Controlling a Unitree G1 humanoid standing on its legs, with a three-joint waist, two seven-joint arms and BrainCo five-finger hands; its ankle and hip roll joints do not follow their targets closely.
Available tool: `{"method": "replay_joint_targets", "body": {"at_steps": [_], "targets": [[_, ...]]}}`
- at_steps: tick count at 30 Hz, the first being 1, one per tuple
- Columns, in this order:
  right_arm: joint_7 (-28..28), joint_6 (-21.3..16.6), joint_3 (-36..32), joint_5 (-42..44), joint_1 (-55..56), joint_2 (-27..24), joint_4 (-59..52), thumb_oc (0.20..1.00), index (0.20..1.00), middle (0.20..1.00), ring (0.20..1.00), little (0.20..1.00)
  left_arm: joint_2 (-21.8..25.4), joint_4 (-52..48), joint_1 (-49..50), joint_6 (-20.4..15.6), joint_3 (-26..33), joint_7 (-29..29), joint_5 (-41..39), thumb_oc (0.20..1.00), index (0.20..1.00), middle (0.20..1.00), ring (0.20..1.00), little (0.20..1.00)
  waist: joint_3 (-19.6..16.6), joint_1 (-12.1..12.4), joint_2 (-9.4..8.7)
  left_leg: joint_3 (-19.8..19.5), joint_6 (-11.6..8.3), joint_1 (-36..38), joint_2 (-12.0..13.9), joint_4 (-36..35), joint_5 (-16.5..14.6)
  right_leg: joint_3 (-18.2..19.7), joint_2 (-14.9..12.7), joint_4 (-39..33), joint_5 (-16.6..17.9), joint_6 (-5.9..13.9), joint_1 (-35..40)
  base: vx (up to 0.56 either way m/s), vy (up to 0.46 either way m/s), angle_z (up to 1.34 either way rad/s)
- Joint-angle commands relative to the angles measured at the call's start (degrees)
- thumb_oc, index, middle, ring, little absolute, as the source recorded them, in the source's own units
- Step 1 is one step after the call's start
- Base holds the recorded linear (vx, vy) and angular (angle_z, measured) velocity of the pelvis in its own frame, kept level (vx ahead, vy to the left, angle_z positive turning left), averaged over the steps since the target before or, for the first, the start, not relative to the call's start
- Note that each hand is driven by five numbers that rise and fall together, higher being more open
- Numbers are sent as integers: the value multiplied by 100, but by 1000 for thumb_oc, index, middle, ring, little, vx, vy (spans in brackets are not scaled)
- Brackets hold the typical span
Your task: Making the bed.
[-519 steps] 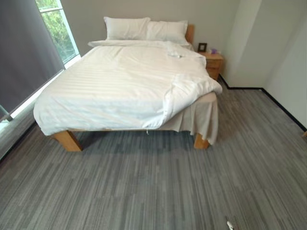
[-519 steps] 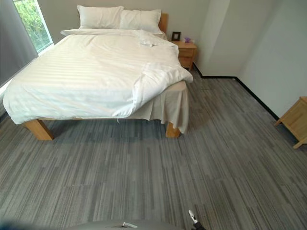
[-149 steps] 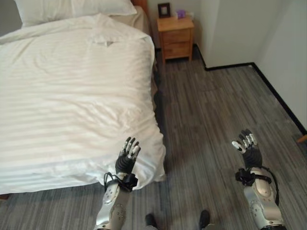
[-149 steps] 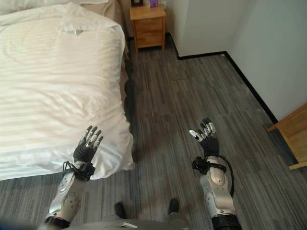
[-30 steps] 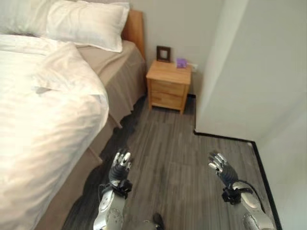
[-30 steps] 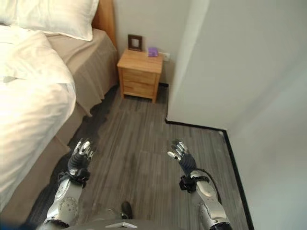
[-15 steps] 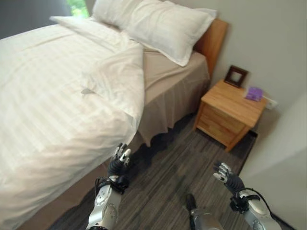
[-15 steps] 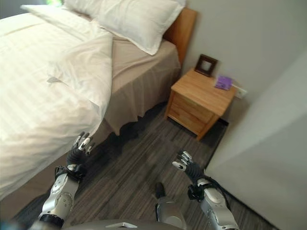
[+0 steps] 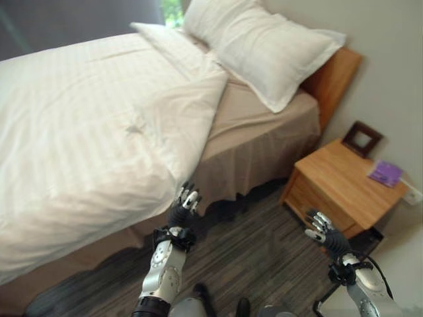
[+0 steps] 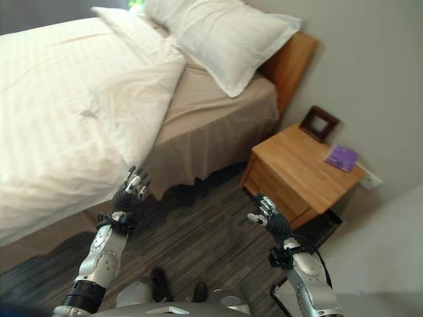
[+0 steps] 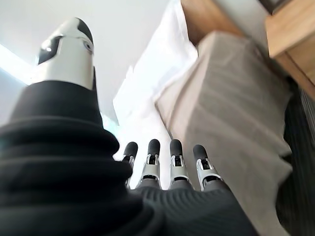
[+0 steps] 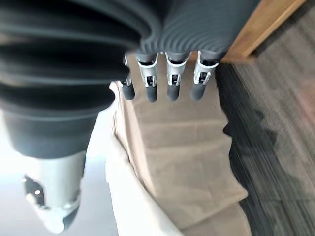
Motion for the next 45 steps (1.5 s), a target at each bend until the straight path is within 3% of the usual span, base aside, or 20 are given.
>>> {"method": "replay_joint_targets", "body": {"at_steps": [1,2,4,8,10,12,13,15,16,17,18,19,21,23,29,33,35,39,42,45], "targets": [[30,-279,-158,101,-38,-212,-474,1000,1000,1000,1000,1000,221,-412,-115,-213,-21,-152,-71,1000,1000,1000,1000,1000,-264,-25,52,155,-220,287,278,11,726,355,-605,145,111,747,510,311,12,6],[55,-278,-100,86,-78,-208,-509,1000,1000,1000,1000,1000,236,-427,-83,-203,24,-149,-57,1000,1000,1000,1000,1000,-281,18,71,186,-220,353,286,11,760,342,-577,123,75,729,589,313,31,11],[77,-248,56,19,-196,-161,-524,1000,1000,1000,1000,1000,297,-420,12,-234,171,-67,-33,1000,1000,1000,1000,1000,-340,148,61,-138,-165,380,195,-2,664,338,-599,70,-16,760,729,319,90,3],[88,-225,149,43,-255,10,-472,1000,1000,1000,1000,1000,340,-432,99,-236,328,30,-22,1000,1000,1000,1000,1000,-416,213,-7,-9,46,686,54,-306,463,286,-799,389,163,965,718,250,156,-37],[81,-225,282,33,-393,130,-446,1000,1000,1000,1000,1000,432,-571,180,-278,467,133,10,1000,1000,1000,1000,1000,-350,277,10,154,285,963,-69,-480,225,242,-1065,1593,582,1251,248,183,218,-15],[123,-228,385,-33,-405,203,-430,1000,1000,1000,1000,1000,567,-594,139,-282,423,143,97,1000,1000,1000,1000,1000,-165,150,100,-121,448,1325,-168,-604,71,541,-1149,2884,1012,1456,-371,281,186,-22],[137,-217,382,-66,-374,206,-447,1000,1000,1000,1000,1000,606,-612,135,-274,403,114,134,1000,1000,1000,1000,1000,-121,114,187,-143,504,1395,-80,-642,126,620,-1085,3051,1078,1327,-638,294,92,25],[161,-201,381,-83,-315,211,-464,1000,1000,1000,1000,1000,657,-644,137,-258,379,70,216,1000,1000,1000,1000,1000,-88,77,232,-238,504,1554,-88,-692,74,586,-1243,3012,1113,1285,-768,205,-17,119],[185,-163,425,-142,-261,231,-490,1000,1000,1000,1000,1000,759,-732,174,-216,372,23,318,1000,1000,1000,1000,1000,-103,88,270,-359,410,1675,-1,-707,-21,205,-1886,2359,1278,1184,-804,294,-76,121],[213,-135,424,-147,-240,233,-504,1000,1000,1000,1000,1000,768,-765,192,-197,383,6,327,1000,1000,1000,1000,1000,-103,59,269,-437,380,1740,-2,-733,-53,133,-2001,2100,1376,1213,-776,294,-76,69],[213,-135,424,-147,-240,233,-504,1000,1000,1000,1000,1000,768,-765,192,-197,383,6,327,1000,1000,1000,1000,1000,-103,59,269,-437,380,1740,-2,-733,-53,133,-2001,2100,1376,1213,-776,397,-68,56],[291,-121,366,-114,-129,177,-471,1000,1000,1000,1000,1000,809,-695,182,-202,285,-81,419,1000,1000,1000,1000,1000,-128,-133,241,-762,269,1948,-95,-963,-72,739,-1599,807,1342,1322,-908,376,-53,61],[306,-127,363,-99,-83,135,-461,1000,1000,1000,1000,1000,828,-590,87,-216,186,-136,465,1000,1000,1000,1000,1000,-126,-216,233,-1022,217,2019,-131,-1064,-107,1079,-1394,384,1314,1423,-973,327,-69,60],[357,-122,364,-111,-15,92,-510,1000,1000,1000,1000,1000,832,-511,19,-224,96,-177,468,1000,1000,1000,1000,1000,-148,-209,177,-1278,177,2021,-165,-1075,-87,1229,-1349,428,1388,1461,-1023,145,-79,87],[351,-113,357,-258,-129,-94,-458,1000,1000,1000,1000,1000,704,-392,195,-163,103,-294,354,1000,1000,1000,1000,1000,-235,-82,146,-1597,97,2020,-88,-1015,-74,1065,-1306,248,1287,1371,-684,116,-142,77],[-275,-53,-192,-1177,-364,-405,-383,1000,1000,1000,1000,1000,768,-487,535,74,171,-373,306,1000,1000,1000,1000,1000,-317,27,267,-1804,-28,1930,60,-1062,45,735,-1169,5,974,1209,-416,73,-126,25],[-378,-81,-282,-1187,-532,-449,-335,1000,1000,1000,1000,1000,775,-543,586,88,165,-375,267,1000,1000,1000,1000,1000,-322,48,288,-1822,-38,1918,73,-1070,48,690,-1155,-25,947,1192,-398,31,-52,18],[-818,-76,72,-1987,-2611,-1308,275,1000,1000,1000,1000,1000,923,-752,913,305,-166,-634,-135,1000,1000,1000,1000,1000,-307,430,340,-1925,-106,1790,112,-1088,111,436,-1102,-143,864,1137,-353,14,-65,3],[-1145,-44,1066,-2274,-4850,-1371,1752,1000,1000,1000,1000,1000,1068,-879,1122,379,-400,-724,-468,1000,1000,1000,1000,1000,-160,882,313,-1836,-144,1670,149,-1088,156,289,-1078,-143,984,1142,-561,-74,-56,-15],[-1486,3,1528,-2021,-6472,-894,3369,1000,1000,1000,1000,1000,1229,-944,1045,351,-560,-698,-656,1000,1000,1000,1000,1000,12,1158,289,-1688,-190,1471,195,-1062,234,258,-1019,-143,1118,1150,-853,-120,-21,-41]]}}
